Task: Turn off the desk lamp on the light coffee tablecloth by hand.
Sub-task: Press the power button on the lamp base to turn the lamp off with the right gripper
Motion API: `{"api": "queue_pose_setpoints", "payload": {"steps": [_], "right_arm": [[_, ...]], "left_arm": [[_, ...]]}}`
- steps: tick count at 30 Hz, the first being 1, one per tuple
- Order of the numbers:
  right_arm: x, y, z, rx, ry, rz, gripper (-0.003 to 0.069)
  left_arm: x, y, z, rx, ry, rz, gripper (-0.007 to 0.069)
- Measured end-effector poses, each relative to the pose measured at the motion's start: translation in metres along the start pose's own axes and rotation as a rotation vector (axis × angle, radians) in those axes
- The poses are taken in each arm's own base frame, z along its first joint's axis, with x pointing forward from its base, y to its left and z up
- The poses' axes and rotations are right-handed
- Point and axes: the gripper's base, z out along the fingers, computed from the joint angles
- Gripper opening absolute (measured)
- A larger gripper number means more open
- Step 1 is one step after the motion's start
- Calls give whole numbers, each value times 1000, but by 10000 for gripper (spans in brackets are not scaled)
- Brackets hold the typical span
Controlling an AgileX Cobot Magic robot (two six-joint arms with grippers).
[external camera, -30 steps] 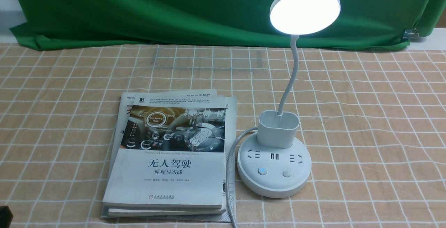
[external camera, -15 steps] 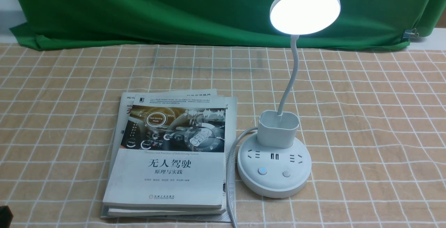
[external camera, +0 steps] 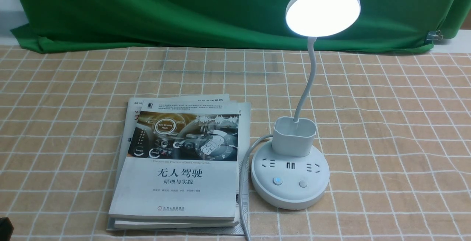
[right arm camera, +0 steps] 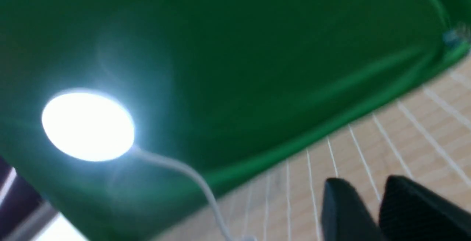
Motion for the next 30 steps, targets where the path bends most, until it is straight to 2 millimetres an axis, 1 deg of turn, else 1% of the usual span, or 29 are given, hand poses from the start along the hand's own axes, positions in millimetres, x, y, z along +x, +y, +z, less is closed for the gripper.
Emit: {"api": "queue_pose_setpoints", "payload": {"steps": [1, 3, 4, 5, 6, 7, 9, 10, 12, 13, 14, 16, 18, 19, 20, 22, 25, 27, 28, 29, 30], "right_arm": [[-4, 4, 0, -1, 23, -16, 87], [-22, 21, 4, -4, 120, -83, 51], [-23, 22, 4, -3, 147, -99, 50], [-35, 34, 9, 3, 246, -155, 48], [-43, 43, 14, 13, 329, -194, 49], [-52, 53, 24, 31, 440, -238, 50], [-55, 62, 37, 72, 628, -306, 52], [-56, 67, 49, 93, 725, -339, 52], [-53, 70, 63, 116, 847, -388, 52], [-50, 72, 75, 127, 927, -421, 52], [-47, 71, 79, 134, 949, -426, 52], [-40, 75, 101, 138, 1056, -468, 45], [-33, 79, 119, 134, 1120, -490, 42], [-29, 80, 124, 134, 1139, -495, 41], [-18, 85, 138, 126, 1196, -510, 38], [-1, 93, 153, 104, 1260, -539, 37], [29, 108, 168, 57, 1351, -591, 37], [42, 113, 174, 43, 1385, -609, 37], [58, 119, 183, 34, 1428, -626, 37], [63, 120, 186, 33, 1439, -629, 37], [72, 120, 192, 37, 1456, -635, 37]], "left_arm": [[0, 0, 0, 0, 0, 0, 5], [0, 0, 0, 0, 0, 0, 5], [0, 0, 0, 0, 0, 0, 5], [0, 0, 0, 0, 0, 0, 5], [0, 0, 0, 0, 0, 0, 5], [0, 0, 0, 0, 0, 0, 5], [0, 0, 0, 0, 0, 0, 5], [0, 0, 0, 0, 0, 0, 5], [0, 0, 0, 0, 0, 0, 5], [0, 0, 0, 0, 0, 0, 5], [0, 0, 0, 0, 0, 0, 5], [0, 0, 0, 0, 0, 0, 5], [0, 0, 0, 0, 0, 0, 5], [0, 0, 0, 0, 0, 0, 5], [0, 0, 0, 0, 0, 0, 5], [0, 0, 0, 0, 0, 0, 5], [0, 0, 0, 0, 0, 0, 5], [0, 0, 0, 0, 0, 0, 5], [0, 0, 0, 0, 0, 0, 5], [0, 0, 0, 0, 0, 0, 5], [0, 0, 0, 0, 0, 0, 5]]}}
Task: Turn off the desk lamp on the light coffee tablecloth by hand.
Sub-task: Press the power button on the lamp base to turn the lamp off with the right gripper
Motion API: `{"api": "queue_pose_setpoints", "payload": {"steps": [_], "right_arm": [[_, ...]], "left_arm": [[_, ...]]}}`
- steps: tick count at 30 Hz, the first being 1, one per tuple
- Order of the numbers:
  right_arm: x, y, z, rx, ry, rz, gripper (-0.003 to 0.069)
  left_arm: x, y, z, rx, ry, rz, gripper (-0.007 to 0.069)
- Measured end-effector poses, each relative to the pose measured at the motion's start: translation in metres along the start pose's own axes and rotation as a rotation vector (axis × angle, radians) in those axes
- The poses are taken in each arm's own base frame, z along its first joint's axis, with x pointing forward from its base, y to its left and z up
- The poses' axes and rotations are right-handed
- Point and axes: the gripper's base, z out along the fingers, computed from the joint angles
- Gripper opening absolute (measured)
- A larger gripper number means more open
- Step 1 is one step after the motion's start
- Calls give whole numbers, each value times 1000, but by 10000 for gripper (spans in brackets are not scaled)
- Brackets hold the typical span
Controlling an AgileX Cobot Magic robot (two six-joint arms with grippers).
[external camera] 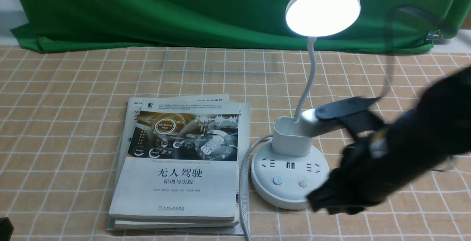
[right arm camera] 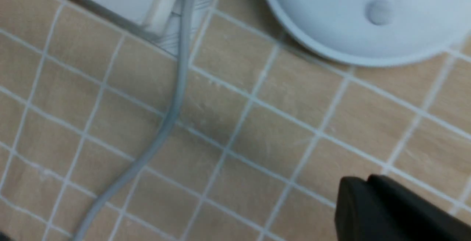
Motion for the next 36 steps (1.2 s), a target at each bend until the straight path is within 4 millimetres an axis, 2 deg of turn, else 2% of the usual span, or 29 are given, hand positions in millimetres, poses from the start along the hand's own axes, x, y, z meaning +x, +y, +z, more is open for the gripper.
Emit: {"api": "queue_pose_setpoints", "payload": {"steps": [5, 8, 16, 36], "right_arm": [[-17, 0, 25, 5, 17, 5, 37], [-24, -2, 32, 7, 8, 15, 38], [-38, -11, 35, 17, -38, 38, 38], [-44, -20, 48, 27, -49, 63, 38]], "left_arm": [[0, 0, 0, 0, 0, 0, 5], [0, 0, 0, 0, 0, 0, 5], [0, 0, 0, 0, 0, 1, 5], [0, 0, 0, 0, 0, 0, 5]]}}
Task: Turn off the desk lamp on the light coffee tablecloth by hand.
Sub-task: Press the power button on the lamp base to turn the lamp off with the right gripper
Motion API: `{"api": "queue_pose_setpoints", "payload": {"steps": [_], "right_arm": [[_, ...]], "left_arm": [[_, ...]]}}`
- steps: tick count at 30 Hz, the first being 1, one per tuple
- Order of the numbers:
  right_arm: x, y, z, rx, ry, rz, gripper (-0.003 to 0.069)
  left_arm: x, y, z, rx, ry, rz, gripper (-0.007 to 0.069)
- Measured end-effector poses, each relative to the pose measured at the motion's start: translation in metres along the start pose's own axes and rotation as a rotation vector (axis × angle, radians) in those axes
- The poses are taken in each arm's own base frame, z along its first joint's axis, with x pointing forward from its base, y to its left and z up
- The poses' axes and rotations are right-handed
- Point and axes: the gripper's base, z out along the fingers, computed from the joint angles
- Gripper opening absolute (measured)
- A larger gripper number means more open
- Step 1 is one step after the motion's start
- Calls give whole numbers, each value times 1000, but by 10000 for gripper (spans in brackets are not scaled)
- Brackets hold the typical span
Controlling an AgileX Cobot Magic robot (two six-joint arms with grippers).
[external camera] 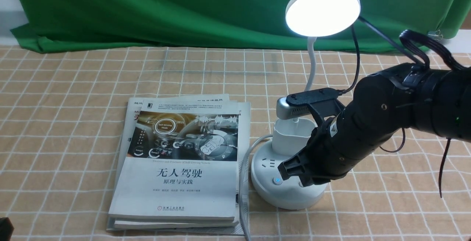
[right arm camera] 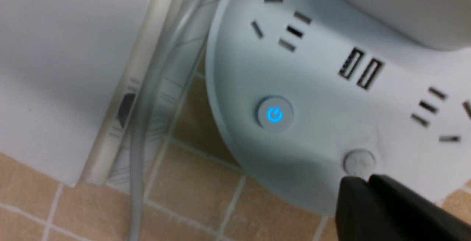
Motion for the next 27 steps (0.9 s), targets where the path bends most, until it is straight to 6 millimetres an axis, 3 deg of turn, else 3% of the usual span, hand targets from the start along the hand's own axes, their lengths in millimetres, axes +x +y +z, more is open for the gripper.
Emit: {"api": "queue_pose_setpoints", "payload": {"steps": [5, 13, 21, 27], "right_arm": [[1, -2, 22, 9, 62, 5, 38], [0, -1, 21, 7, 57, 4, 38], [-4, 0, 4, -1, -25, 0, 38], [-6, -4, 18, 6, -9, 11, 38]], "left_arm": [[0, 0, 0, 0, 0, 0, 5], [0, 0, 0, 0, 0, 0, 5], [0, 0, 0, 0, 0, 0, 5], [0, 0, 0, 0, 0, 0, 5]]}}
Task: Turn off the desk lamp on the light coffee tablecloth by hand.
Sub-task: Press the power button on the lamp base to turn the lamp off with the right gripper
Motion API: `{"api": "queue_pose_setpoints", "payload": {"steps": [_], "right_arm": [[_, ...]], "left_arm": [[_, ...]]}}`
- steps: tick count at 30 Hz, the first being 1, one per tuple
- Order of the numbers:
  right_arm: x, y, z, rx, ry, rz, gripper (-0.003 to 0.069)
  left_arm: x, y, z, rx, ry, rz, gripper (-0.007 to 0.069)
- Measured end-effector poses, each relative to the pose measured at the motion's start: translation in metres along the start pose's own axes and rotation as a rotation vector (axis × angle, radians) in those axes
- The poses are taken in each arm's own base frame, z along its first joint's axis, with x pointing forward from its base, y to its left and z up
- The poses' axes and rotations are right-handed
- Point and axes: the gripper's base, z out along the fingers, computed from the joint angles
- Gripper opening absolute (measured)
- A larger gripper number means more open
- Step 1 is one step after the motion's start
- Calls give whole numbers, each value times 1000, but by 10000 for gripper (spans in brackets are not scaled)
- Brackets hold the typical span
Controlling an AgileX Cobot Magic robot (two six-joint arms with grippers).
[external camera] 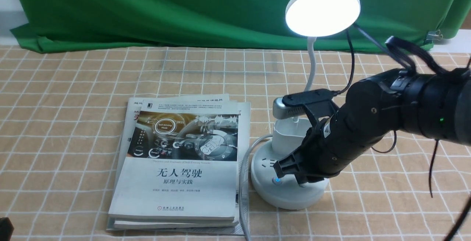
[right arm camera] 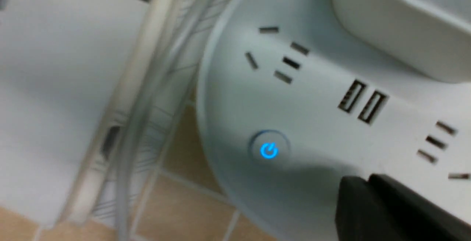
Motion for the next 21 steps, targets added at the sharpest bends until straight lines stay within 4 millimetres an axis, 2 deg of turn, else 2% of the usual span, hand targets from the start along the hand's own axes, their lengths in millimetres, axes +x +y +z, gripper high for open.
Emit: {"api": "queue_pose_setpoints", "payload": {"steps": [3, 10, 13, 18, 21], "right_arm": [[0, -1, 6, 5, 18, 1, 38], [-1, -1, 4, 4, 13, 0, 38], [-1, -1, 0, 2, -4, -1, 38], [-2, 1, -26, -9, -75, -5, 38], [-2, 1, -31, -11, -87, -6, 38]], "left_arm": [[0, 0, 0, 0, 0, 0, 5], [0, 0, 0, 0, 0, 0, 5], [0, 0, 0, 0, 0, 0, 5], [0, 0, 0, 0, 0, 0, 5], [0, 0, 0, 0, 0, 0, 5]]}}
